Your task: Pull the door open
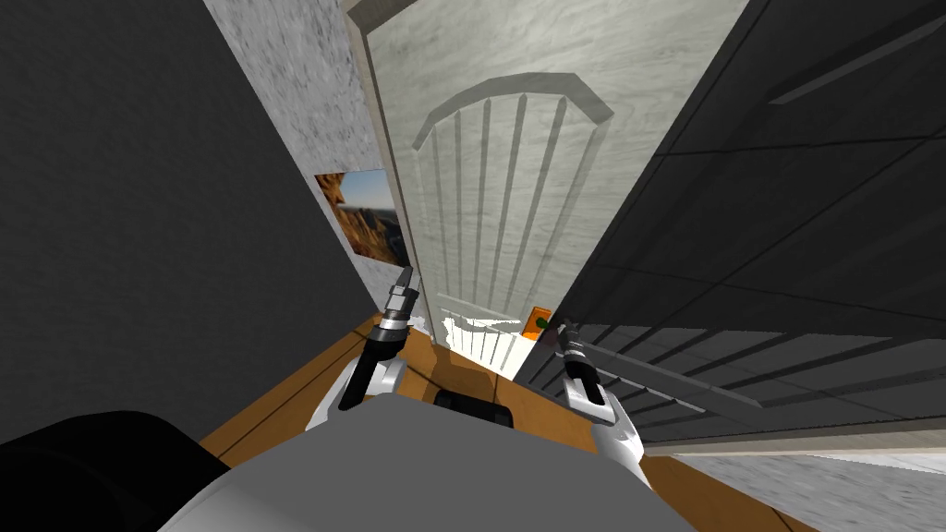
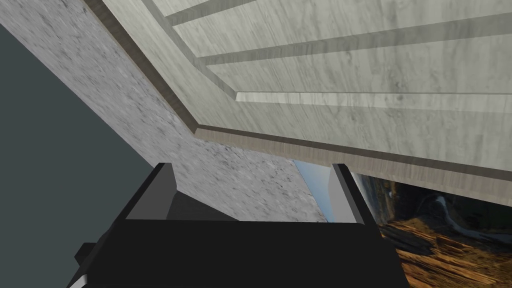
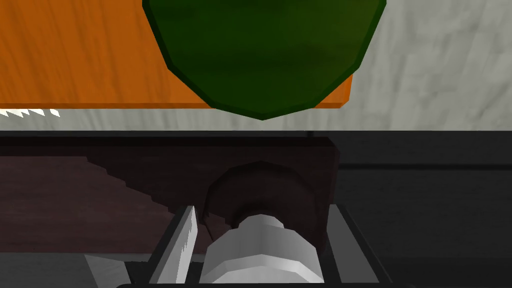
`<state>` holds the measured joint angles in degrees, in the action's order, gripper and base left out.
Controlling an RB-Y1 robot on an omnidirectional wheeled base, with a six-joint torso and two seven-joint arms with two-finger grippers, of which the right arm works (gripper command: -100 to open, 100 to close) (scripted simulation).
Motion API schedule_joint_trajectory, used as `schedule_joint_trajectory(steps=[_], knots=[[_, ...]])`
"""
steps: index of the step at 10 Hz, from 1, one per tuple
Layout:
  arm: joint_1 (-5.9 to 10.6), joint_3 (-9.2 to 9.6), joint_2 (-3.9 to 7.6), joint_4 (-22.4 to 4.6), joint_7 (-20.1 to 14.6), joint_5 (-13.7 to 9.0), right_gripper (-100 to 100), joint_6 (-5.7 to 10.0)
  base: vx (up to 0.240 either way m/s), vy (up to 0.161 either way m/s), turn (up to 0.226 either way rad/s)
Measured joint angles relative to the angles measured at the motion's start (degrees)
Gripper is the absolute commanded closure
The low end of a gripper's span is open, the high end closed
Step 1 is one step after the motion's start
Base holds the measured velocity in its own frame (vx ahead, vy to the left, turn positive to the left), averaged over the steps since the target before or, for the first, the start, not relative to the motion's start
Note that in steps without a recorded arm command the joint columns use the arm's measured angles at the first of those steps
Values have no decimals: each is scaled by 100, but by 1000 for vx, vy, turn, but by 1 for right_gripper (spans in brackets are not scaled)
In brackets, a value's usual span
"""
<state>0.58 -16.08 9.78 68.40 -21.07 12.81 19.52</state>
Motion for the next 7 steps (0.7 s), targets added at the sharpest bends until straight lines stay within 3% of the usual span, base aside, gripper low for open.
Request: schedule_joint_trajectory(steps=[3, 4, 7], knots=[[4, 16, -10, -4, 1, 3, 100, 3, -3, -2, 2], [3, 15, -10, -4, -1, 2, 100, 3, -96, -63, -175], [-94, -3, 247, -141, -3, -164, 100, 37, -170, -85, -242]])
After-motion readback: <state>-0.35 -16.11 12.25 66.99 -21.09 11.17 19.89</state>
